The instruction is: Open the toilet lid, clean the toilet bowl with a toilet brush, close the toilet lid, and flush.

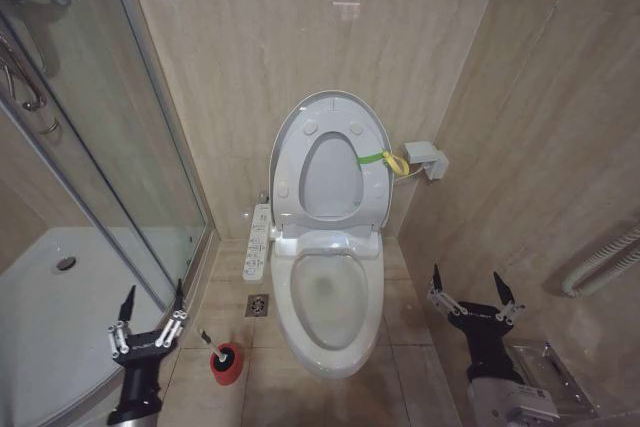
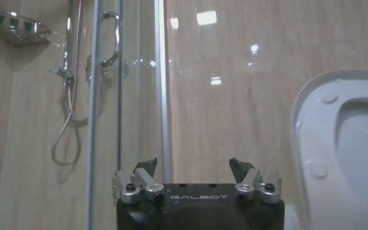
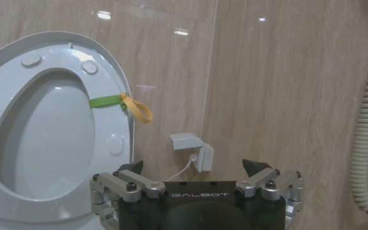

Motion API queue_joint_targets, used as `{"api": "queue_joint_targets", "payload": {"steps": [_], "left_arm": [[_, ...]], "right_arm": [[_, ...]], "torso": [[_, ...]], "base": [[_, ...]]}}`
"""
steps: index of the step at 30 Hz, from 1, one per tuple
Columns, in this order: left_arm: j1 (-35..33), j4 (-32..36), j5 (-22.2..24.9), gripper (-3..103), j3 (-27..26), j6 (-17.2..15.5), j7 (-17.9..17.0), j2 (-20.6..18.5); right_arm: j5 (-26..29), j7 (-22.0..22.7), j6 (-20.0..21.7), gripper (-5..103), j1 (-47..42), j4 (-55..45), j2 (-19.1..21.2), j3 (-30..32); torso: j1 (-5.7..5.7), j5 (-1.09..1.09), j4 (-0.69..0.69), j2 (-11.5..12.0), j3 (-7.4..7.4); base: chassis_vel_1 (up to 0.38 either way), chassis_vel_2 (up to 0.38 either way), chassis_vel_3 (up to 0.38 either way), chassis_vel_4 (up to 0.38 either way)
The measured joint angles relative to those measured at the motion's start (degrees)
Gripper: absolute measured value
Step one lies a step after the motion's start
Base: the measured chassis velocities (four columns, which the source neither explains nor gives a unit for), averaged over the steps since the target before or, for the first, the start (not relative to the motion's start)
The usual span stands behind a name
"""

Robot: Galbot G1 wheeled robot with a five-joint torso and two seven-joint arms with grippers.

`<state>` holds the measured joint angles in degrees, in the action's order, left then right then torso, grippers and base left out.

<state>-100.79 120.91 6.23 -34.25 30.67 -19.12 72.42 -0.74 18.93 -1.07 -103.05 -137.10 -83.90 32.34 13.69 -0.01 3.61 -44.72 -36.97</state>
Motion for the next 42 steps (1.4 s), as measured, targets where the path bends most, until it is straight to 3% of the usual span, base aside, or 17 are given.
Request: {"api": "queue_joint_targets", "payload": {"steps": [8, 15, 28, 42], "left_arm": [[1.2, -0.6, 2.4, 76, -2.5, -2.7, -0.2, 2.0], [-0.5, 2.2, -0.6, 76, 3.4, -3.2, -1.2, 4.7], [0.1, 1.2, -3.4, 76, 4.8, -2.9, -2.2, 5.6], [-3.8, 3.0, -5.8, 76, 4.0, -0.8, -3.6, 10.5]], "right_arm": [[0.0, 0.0, 0.0, 100, 0.0, 0.0, 0.0, 0.0], [0.0, 0.0, 0.0, 100, 0.0, 0.0, 0.0, 0.0], [0.0, 0.0, 0.0, 100, 0.0, 0.0, 0.0, 0.0], [0.0, 0.0, 0.0, 100, 0.0, 0.0, 0.0, 0.0]], "torso": [[0.0, 0.01, 0.0, 0.0, 0.0], [0.0, 0.01, 0.0, 0.0, 0.0], [0.0, 0.01, 0.0, 0.0, 0.0], [0.0, 0.01, -0.01, 0.0, 0.0]], "base": [[0.0, 0.0, 0.0, 0.0], [0.0, 0.0, 0.0, 0.0], [0.0, 0.0, 0.0, 0.0], [0.0, 0.0, 0.0, 0.0]]}}
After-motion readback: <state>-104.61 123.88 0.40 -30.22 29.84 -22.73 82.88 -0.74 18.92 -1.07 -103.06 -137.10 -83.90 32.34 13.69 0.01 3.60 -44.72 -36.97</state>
